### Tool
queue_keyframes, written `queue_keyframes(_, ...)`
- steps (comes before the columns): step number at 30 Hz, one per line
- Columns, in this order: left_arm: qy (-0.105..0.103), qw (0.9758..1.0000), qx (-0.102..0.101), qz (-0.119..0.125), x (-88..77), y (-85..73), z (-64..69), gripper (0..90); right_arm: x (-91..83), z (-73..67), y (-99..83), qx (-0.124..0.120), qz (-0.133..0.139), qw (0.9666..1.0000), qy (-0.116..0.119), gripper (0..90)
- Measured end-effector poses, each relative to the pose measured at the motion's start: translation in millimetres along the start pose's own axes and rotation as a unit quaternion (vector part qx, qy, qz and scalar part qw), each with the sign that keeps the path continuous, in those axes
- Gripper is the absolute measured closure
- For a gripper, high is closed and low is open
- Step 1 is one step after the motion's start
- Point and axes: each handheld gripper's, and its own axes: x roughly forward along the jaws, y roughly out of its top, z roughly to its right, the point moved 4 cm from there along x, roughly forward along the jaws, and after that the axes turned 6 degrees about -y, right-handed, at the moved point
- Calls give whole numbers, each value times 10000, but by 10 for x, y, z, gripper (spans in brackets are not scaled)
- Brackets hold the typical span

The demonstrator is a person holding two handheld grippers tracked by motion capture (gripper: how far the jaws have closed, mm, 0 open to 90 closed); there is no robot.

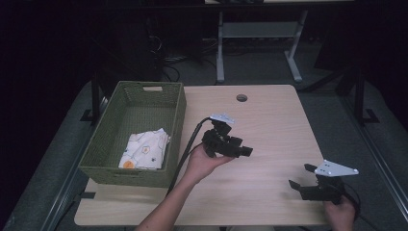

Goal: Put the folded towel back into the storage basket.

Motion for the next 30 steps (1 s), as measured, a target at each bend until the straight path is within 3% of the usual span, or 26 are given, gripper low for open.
queue_keyframes(20, 5, 9999, -135, 56, 341, -141, 30, 385, 0, 2, -12, -12, -14, 10000, 0, 137)
queue_keyframes(30, 16, 10000, -31, -85, 446, -243, 72, 358, 12, -4, -3, -45, -27, 10000, 18, 137)
